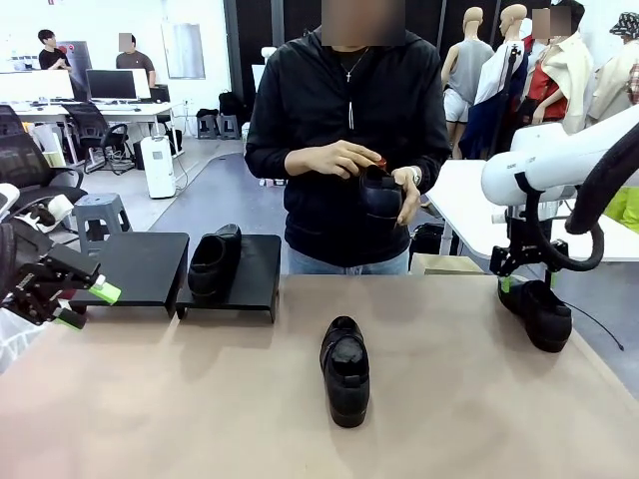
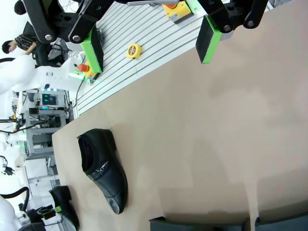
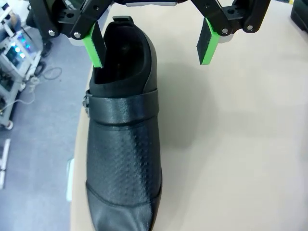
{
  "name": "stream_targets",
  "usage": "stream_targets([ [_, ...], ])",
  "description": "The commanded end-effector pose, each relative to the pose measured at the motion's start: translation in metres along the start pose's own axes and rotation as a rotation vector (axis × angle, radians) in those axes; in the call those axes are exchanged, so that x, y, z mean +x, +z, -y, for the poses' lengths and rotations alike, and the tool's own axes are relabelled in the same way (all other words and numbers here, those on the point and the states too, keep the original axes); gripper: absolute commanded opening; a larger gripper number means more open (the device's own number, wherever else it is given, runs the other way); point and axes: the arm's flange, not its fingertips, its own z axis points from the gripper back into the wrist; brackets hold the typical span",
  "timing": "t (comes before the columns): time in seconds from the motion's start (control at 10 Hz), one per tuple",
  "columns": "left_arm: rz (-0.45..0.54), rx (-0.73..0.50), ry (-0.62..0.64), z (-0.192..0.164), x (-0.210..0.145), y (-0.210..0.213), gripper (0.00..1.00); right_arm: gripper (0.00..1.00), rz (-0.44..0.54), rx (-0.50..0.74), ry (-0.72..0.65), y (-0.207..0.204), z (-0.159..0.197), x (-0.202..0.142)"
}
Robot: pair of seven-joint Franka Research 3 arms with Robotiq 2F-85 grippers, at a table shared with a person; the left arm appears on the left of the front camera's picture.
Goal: Organize the shoes by placing them on the stand.
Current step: Pick up one Shoe and place it in the middle of the table.
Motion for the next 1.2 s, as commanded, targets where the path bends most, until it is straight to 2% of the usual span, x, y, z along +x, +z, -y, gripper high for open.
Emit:
stream_targets([
  [0.0, -0.005, -0.004, -0.024, -0.003, -0.002, 0.002, 1.00, 1.00, -0.049, 0.027, -0.021, -0.003, 0.002, 0.000],
  [0.3, -0.005, -0.004, -0.024, -0.003, -0.002, 0.002, 1.00, 1.00, -0.099, 0.054, -0.011, -0.024, -0.004, 0.001],
  [0.6, -0.005, -0.004, -0.024, -0.003, -0.002, 0.002, 1.00, 1.00, -0.100, 0.093, 0.022, -0.032, -0.008, -0.001],
  [0.7, -0.005, -0.004, -0.024, -0.003, -0.002, 0.002, 1.00, 0.81, -0.085, 0.089, 0.035, -0.032, -0.009, -0.002],
  [0.8, -0.005, -0.004, -0.024, -0.003, -0.002, 0.002, 1.00, 0.21, -0.087, 0.089, 0.032, -0.032, -0.010, -0.003],
  [0.9, -0.005, -0.004, -0.024, -0.003, -0.002, 0.002, 1.00, 0.00, -0.098, 0.072, 0.039, -0.032, -0.012, -0.003],
  [1.1, -0.005, -0.004, -0.024, -0.003, -0.002, 0.002, 1.00, 0.00, -0.098, 0.064, 0.041, -0.033, -0.015, -0.001],
])
